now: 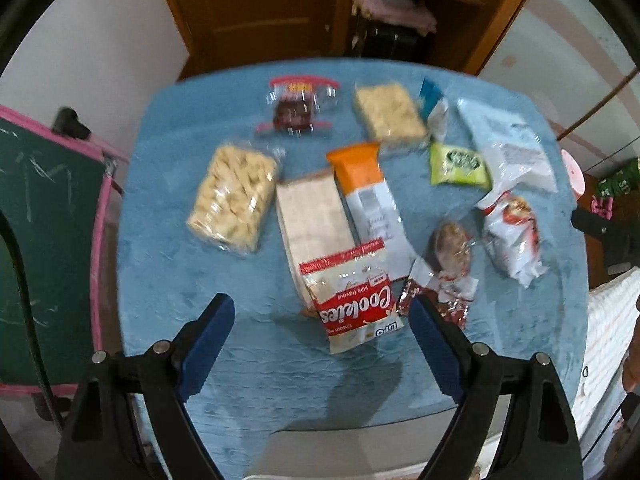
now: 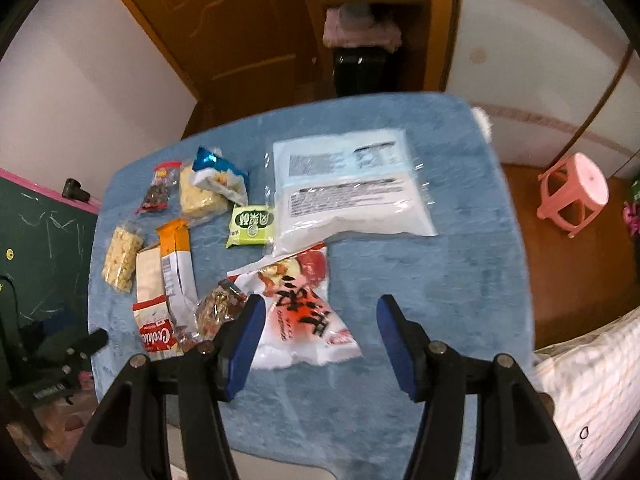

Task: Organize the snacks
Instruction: 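Reach the left tool to the Cookies pack while the right tool reaches the chip bag, then grasp the Cookies pack with left tool while right tool grasps the red chip bag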

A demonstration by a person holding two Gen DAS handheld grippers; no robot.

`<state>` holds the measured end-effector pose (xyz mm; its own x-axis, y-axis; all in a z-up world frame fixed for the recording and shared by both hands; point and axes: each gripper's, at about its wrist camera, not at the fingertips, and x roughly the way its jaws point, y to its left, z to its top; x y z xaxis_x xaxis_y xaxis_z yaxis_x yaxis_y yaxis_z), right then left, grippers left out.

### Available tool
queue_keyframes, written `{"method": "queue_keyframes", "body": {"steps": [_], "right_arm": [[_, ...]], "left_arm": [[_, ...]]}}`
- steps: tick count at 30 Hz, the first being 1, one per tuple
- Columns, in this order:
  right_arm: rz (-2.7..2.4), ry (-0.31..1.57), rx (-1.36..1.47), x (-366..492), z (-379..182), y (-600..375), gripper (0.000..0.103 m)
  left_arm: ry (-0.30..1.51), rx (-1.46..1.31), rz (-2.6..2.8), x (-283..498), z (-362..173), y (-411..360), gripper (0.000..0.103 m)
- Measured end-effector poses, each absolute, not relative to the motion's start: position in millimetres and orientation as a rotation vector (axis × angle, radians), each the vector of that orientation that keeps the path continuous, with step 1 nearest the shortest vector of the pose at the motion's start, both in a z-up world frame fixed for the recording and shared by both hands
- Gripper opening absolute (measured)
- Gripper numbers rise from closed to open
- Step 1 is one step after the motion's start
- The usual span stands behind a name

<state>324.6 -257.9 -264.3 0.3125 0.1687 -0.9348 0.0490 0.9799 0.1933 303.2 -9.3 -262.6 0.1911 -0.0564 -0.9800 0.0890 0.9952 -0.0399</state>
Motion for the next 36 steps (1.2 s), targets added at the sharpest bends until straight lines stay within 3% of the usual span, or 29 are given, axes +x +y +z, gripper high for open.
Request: {"method": "queue_keyframes", "body": {"steps": [18,22,29,31,33,36], "right_arm": [[0.196,1.427,0.232,346,-345,-233,0.058],[0.226,1.431,0.208,335,-342,-229,0.051],[0.232,1.441,0.222,314,-342,-235,0.047],[0.23,1.438,0.24,306,-344,-237,0.046],[0.231,1.438,0.255,300,-342,-238,0.045],[0.239,1.429,0.262,295,-336,-238,0.045]], "left_arm": [[1.55,-0.03,-0.039,322,-337,-31,0.088],[1.579,-0.072,-0.01,322,-349,-26,0.088],[1.616,-0.18,0.049,315,-374,-15,0.089],[1.613,-0.159,0.057,312,-375,-17,0.086],[1.605,-0.123,0.065,312,-373,-23,0.068],[1.61,-0.141,0.048,309,-365,-22,0.063]]}}
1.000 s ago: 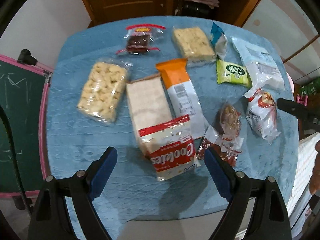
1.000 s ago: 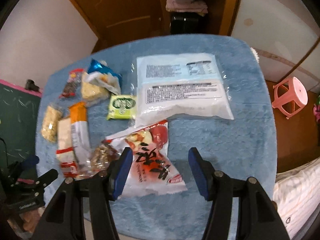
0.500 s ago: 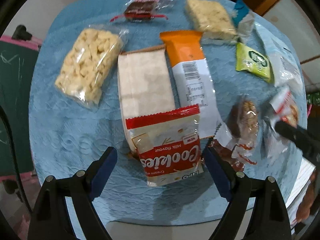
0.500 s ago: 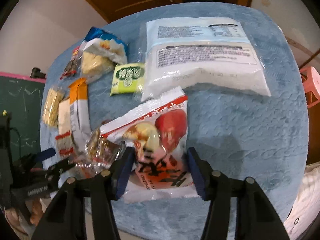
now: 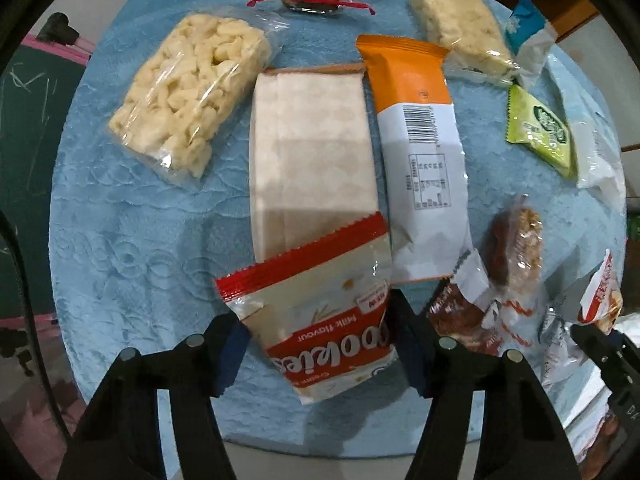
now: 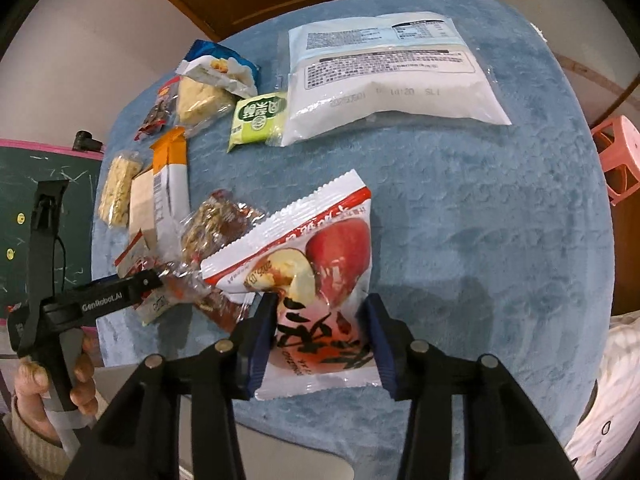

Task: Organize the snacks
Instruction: 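Grasp the Cookies pack with left tool while right tool grasps the red chip bag, then drop the Cookies pack and chip bag into the white tray, opening both tools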

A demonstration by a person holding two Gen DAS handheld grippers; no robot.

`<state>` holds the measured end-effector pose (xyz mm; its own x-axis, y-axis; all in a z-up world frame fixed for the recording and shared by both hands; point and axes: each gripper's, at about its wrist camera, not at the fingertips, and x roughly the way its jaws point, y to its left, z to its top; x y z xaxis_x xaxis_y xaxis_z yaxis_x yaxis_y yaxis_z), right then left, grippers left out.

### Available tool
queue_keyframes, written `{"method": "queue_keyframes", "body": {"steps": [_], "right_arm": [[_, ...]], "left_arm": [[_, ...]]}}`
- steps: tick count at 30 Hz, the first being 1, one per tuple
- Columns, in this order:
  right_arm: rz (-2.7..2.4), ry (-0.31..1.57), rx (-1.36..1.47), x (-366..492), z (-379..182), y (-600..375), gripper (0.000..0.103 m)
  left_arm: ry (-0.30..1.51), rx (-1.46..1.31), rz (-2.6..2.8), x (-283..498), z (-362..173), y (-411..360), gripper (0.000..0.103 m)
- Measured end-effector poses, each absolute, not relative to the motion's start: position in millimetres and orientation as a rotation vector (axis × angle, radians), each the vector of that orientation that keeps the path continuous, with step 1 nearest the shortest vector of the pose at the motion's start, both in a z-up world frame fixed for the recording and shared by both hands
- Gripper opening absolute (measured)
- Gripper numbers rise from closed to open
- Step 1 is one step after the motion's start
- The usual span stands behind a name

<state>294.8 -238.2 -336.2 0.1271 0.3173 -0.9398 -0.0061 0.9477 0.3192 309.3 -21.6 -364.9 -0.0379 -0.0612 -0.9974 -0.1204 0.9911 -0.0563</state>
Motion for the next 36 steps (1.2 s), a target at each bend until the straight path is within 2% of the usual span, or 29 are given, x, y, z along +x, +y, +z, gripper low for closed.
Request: {"method": "queue_keyframes", "body": {"steps": [8,15,23,28,36], "right_arm": [[0.247,1.36,0.295,276,-303,-248,0.044],[0.251,1.245,0.33,242,-247,-251,0.044],[0.275,1.133,0.353,178,-191,-242,0.044],[0.299,1.142,0.328,138,-181,-233,0.044],[0.337,1.25,0.211,84,-204,-195,0.044]], "left_arm": [[1.524,-0.118,-0.031,279,-312,-23,0.059],[1.317,-0.037,-0.172,247,-213,-25,0.059],[1.255,0.093,-0.331,176,-138,-29,0.059],[1.266,0.231,-0.407,128,-132,-40,0.059],[1.326,0.4,-0.49,88,-168,-56,0.059]]}}
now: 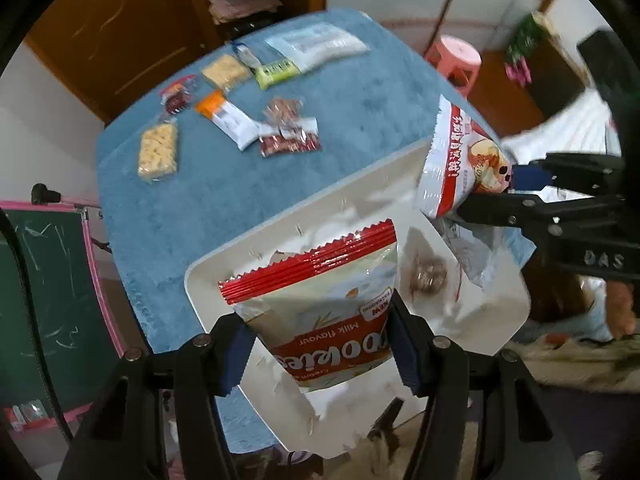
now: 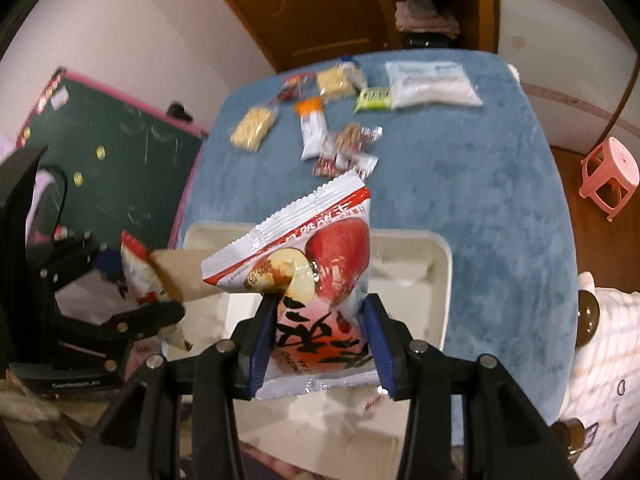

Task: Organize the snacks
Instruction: 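Drop the Cookies pack and chip bag into the white tray, opening both tools, then move the left tool to the clear puffed-snack bag while right tool reaches a nut bar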

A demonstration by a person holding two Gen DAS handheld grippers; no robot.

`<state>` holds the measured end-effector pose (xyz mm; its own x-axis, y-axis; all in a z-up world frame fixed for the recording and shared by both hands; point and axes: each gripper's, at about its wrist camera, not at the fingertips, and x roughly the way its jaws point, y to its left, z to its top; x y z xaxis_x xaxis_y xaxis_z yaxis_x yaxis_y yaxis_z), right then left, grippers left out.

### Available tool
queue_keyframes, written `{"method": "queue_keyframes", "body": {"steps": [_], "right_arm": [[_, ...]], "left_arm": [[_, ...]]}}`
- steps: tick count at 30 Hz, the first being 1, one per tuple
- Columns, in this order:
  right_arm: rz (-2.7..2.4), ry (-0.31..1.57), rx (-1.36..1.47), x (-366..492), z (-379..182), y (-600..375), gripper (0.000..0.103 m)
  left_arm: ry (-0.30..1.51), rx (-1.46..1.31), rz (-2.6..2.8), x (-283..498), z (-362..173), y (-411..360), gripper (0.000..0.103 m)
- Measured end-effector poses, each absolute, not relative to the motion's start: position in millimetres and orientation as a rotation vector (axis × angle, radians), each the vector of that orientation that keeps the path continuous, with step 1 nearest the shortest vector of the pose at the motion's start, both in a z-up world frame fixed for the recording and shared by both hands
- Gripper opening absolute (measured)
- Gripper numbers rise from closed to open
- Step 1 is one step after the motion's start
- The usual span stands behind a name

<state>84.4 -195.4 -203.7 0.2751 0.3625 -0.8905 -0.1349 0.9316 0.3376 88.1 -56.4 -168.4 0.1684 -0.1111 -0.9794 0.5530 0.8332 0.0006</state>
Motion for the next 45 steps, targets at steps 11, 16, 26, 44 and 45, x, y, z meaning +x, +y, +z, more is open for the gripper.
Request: {"method": "queue_keyframes", "body": {"steps": [11,16,26,44,45], "right_arm": [[0.269,1.368,0.043,66,-238,-168,0.049],[0.24,1.391,0.016,63,-246,-165,0.057],[0.263,1.385,-0.01,62,-244,-154,0.057],[0.283,1.332,-0.025,64,-232,-151,0.057],[0.285,1.326,-0.024,64,-231,-152,0.057]], "left_arm": [[1.401,0.447,-0.468,84,-212,-56,0.082],[1.448,0.465,-0.424,84,-224,-54,0.083],[1.434,0.446,-0.398,83,-221,-48,0.083],[1.375,0.422,-0.342,85,-204,-46,0.083],[1.373,0.416,-0.337,86,-202,-46,0.083]]}}
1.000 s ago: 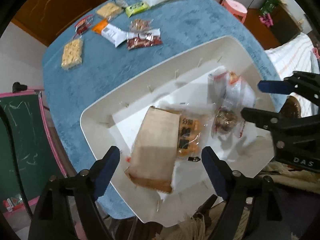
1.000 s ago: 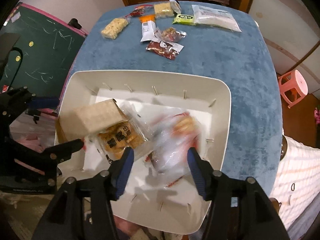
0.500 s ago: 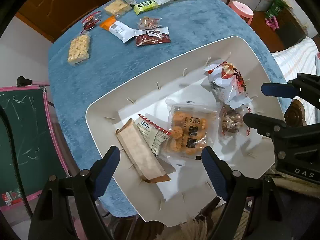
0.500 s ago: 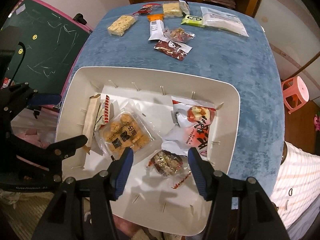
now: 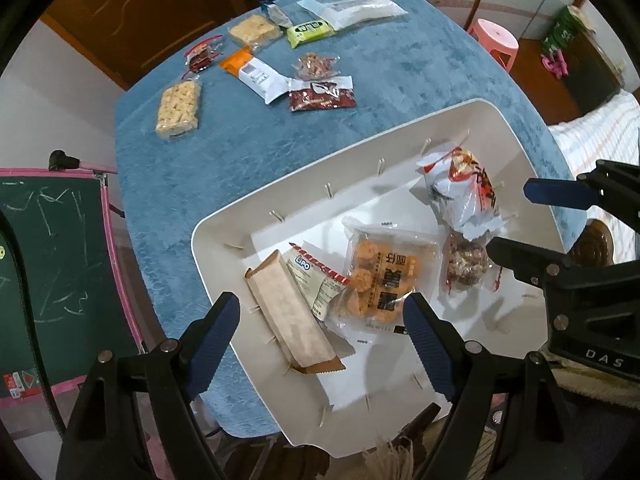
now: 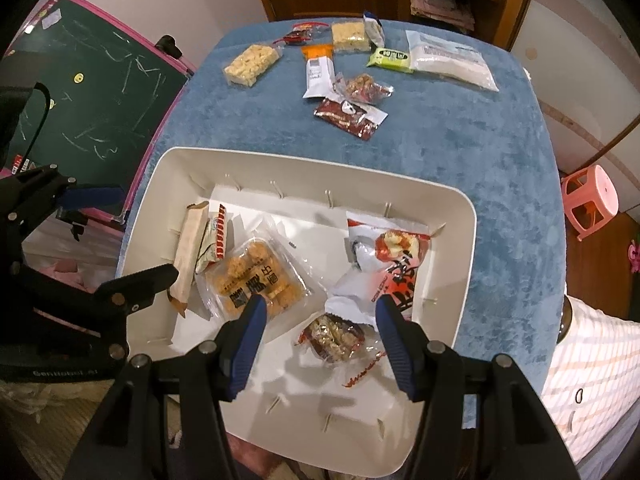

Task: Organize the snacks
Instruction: 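Move the left tool to the clear puffed-snack bag while right tool reaches a nut bar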

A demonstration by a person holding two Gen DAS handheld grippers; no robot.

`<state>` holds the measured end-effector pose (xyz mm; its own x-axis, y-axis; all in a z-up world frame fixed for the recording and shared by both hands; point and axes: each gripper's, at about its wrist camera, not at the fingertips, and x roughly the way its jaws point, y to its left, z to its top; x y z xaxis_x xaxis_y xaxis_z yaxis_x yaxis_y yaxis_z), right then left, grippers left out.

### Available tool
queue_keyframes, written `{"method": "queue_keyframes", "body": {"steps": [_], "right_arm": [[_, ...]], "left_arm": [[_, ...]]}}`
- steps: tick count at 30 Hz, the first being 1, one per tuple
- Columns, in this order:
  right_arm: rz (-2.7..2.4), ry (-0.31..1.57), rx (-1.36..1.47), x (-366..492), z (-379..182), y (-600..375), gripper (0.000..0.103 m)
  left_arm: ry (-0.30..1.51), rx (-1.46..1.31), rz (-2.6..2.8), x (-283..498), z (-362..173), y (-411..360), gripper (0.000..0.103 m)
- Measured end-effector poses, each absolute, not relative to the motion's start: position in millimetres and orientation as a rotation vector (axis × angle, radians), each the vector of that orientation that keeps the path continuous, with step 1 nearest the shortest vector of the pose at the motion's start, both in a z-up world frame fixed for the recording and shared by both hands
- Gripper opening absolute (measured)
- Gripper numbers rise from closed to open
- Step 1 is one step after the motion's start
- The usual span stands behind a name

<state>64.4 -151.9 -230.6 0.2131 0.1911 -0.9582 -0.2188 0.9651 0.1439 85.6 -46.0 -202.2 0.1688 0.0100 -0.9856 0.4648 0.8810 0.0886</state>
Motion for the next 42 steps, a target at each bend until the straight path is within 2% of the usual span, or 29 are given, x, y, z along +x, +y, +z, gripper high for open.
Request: {"method": "queue_keyframes", "body": {"steps": [10,29,35,42], "right_arm": [[0.285,1.241,0.015,84,-206,-176,0.057],[0.291,1.044,-0.028,165,-147,-215,0.057],[0.266,1.046,-0.03,198,-145,-206,0.057],[0.214,1.128,0.097,249,-167,-201,0.057]], "left_arm": [[1.278,0.345,-0.247,108,-166,-45,0.083],[0.921,0.299,0.061,149,-41,0,0.084],[0.897,0.318,0.062,175,-41,18,0.086],[0.999,0.34,-0.054,253,-88,24,0.086]]}}
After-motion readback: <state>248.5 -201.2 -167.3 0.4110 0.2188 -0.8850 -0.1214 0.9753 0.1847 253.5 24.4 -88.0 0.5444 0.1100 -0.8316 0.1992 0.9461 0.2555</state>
